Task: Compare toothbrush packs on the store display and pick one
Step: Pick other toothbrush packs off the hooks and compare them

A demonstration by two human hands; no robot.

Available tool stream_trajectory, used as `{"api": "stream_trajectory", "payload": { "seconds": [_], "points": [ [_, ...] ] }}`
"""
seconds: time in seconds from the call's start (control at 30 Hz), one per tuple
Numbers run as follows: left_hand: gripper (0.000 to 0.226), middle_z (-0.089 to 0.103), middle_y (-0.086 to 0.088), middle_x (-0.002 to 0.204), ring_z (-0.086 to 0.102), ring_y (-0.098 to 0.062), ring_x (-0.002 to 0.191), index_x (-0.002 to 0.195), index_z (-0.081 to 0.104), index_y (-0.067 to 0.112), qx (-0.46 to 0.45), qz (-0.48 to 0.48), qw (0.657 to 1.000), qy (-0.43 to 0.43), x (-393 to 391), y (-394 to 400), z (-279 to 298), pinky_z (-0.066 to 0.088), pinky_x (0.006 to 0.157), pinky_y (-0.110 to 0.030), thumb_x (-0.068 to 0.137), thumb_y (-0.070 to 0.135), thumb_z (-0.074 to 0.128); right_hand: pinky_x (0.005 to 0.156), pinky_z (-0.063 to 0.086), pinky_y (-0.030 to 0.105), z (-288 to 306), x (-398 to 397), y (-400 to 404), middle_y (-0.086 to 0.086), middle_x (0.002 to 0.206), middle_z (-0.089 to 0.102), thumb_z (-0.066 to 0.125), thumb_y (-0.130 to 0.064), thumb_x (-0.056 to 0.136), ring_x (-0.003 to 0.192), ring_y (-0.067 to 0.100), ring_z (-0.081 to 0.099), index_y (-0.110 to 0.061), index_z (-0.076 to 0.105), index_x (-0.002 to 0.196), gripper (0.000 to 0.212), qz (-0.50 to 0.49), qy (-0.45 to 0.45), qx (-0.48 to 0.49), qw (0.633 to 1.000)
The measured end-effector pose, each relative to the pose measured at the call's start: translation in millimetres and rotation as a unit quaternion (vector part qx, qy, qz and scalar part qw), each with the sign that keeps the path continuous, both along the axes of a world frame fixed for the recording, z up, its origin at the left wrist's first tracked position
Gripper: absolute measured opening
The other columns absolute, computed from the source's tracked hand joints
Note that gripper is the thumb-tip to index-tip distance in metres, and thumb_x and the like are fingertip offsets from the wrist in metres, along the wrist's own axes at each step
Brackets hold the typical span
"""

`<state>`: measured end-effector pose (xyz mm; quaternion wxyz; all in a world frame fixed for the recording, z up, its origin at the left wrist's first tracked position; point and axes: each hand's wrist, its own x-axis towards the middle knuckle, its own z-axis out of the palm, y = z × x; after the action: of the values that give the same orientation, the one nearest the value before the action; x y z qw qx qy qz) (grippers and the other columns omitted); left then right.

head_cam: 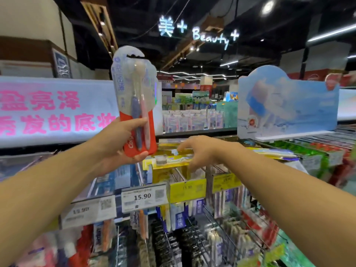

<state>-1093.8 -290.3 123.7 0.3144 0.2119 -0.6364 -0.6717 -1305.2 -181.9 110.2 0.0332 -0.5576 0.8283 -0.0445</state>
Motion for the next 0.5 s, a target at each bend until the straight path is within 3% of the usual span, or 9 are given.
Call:
{"api": "stream_trajectory", "payload": {
  "seconds": [0.17,0.27,0.37,0.5],
  "points": [
    [0.021,0.077,-0.009,0.106,0.073,-0.028,0.092,0.118,0.065,0.029,-0.010,0.018,1.000,0.008,-1.3,2.4,2.6,0.060,0.058,-0.035,0.098,0.033,0.067,0.095,0.057,0.045,-6.1,-1.5,-4.6,0.004,0.129,0.064,0.085,-0.031,0.078,0.112,0.028,0.063,-0.029,0.060,0.138,0.065,0.020,0.042,-0.010,0.999],
    [0.011,0.076,-0.008,0.103,0.073,-0.027,0.090,0.109,0.065,0.030,-0.018,0.021,0.999,0.017,-4.6,7.3,3.2,0.060,0.067,-0.038,0.099,0.031,0.066,0.090,0.058,0.046,-10.2,-3.8,-4.3,0.000,0.111,0.060,0.085,-0.040,0.073,0.106,0.029,0.061,-0.036,0.062,0.119,0.052,0.030,0.053,-0.039,0.997],
    [0.012,0.077,-0.006,0.095,0.073,-0.024,0.081,0.110,0.065,0.029,-0.023,0.027,0.999,0.023,-9.1,12.0,6.5,0.059,0.067,-0.036,0.099,0.032,0.065,0.083,0.055,0.042,-9.8,-7.0,1.6,0.001,0.108,0.057,0.084,-0.045,0.068,0.105,0.027,0.055,-0.038,0.053,0.104,0.048,0.044,0.049,-0.067,0.996],
    [0.011,0.078,-0.002,0.079,0.073,-0.019,0.067,0.110,0.065,0.028,-0.035,0.028,0.998,0.032,-15.5,16.6,13.5,0.057,0.063,-0.033,0.100,0.033,0.064,0.070,0.046,0.033,-2.1,-10.6,17.0,-0.003,0.108,0.058,0.085,-0.034,0.076,0.100,0.022,0.054,-0.029,0.054,0.109,0.046,0.066,0.032,-0.110,0.991]
  ]
}}
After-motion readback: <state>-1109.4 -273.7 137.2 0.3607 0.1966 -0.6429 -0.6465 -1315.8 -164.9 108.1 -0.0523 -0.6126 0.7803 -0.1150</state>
